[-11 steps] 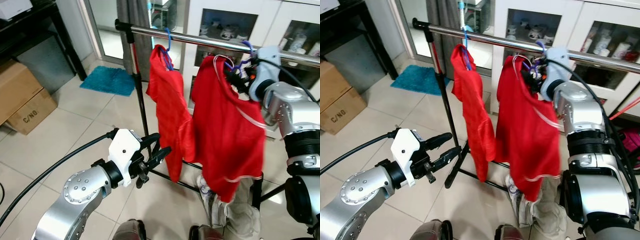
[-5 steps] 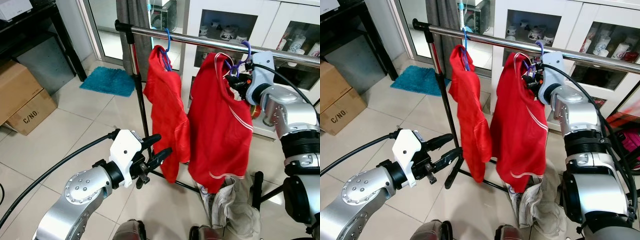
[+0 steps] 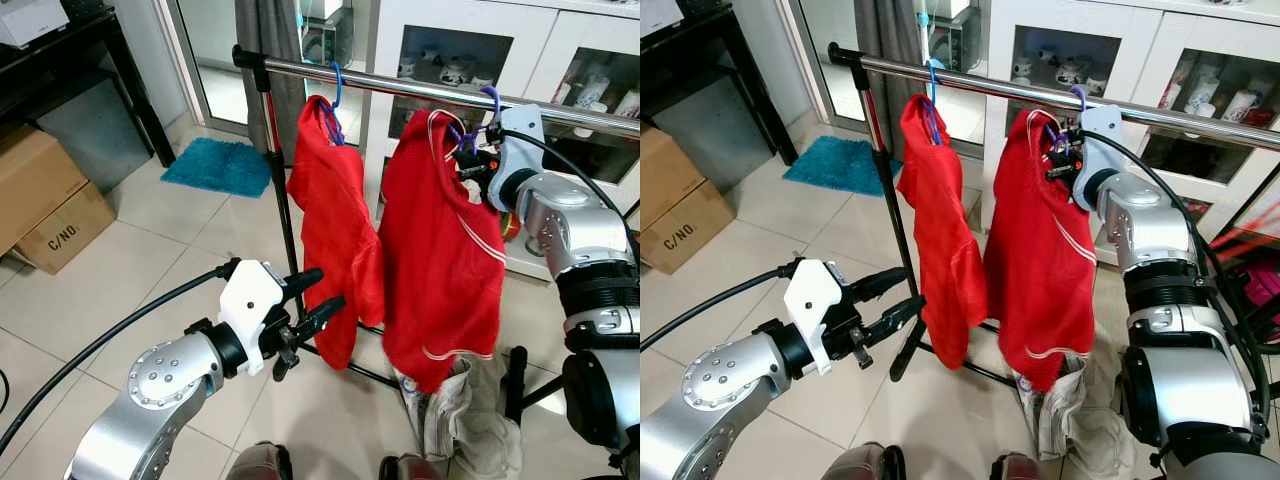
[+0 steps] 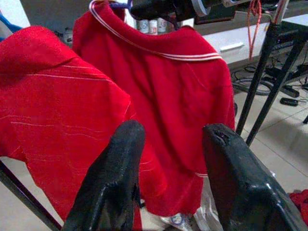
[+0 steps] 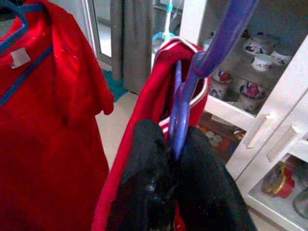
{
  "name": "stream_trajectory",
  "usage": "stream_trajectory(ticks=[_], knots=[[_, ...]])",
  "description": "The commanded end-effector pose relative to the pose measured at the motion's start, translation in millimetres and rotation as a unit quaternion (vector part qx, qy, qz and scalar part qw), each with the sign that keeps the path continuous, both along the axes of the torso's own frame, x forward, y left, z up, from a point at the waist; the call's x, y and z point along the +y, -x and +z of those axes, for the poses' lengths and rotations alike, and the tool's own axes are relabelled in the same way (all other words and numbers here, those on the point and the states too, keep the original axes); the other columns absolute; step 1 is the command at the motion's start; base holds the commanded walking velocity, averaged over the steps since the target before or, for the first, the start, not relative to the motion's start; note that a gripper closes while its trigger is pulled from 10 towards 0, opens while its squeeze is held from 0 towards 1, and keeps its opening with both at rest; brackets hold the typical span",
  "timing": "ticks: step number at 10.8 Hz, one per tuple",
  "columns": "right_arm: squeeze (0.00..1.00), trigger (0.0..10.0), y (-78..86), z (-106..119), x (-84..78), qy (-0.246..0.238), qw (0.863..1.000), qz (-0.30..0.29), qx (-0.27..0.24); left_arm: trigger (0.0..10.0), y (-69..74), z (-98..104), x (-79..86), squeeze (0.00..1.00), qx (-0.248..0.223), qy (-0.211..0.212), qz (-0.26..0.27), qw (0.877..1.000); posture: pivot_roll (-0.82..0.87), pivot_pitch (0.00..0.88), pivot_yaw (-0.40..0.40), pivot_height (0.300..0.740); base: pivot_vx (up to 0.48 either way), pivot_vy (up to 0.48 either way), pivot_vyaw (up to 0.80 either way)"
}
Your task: Hang hanger
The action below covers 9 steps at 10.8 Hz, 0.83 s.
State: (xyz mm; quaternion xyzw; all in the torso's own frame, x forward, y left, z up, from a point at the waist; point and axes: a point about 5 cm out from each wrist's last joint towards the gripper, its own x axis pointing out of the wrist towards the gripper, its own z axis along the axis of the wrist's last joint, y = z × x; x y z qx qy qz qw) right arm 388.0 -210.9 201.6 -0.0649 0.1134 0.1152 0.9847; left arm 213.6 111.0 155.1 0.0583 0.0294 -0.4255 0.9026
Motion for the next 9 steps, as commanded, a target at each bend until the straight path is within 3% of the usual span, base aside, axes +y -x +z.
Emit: stream_trajectory(ticks=[1,5,8,9], knots=[[0.0,0.0,-1.0,7,2.9,-0.003,1.0,0.007,-0.019,10.0,0.0,-3,0.7,0.0,0.002,-0.008,-0.001,1.0,-0.02,0.024,0.068,0.74,0.0,0.0,0.0],[0.0,0.0,1.9,8,9.1,-0.015,0.999,0.023,-0.035,10.0,-2.1,-2,-0.8,0.0,-0.004,-0.009,0.005,1.0,-0.01,0.018,0.062,0.74,0.0,0.0,0.0],[0.0,0.0,8.4,19,12.8,-0.034,0.994,0.032,-0.099,10.0,-6.7,0,2.9,0.0,-0.017,-0.012,0.039,0.999,0.0,0.025,0.053,0.74,0.0,0.0,0.0],[0.0,0.0,23.1,26,15.3,-0.032,0.989,0.04,-0.137,10.0,-15.9,1,12.9,0.0,-0.022,0.006,0.12,0.993,-0.01,0.035,0.051,0.74,0.0,0.0,0.0]])
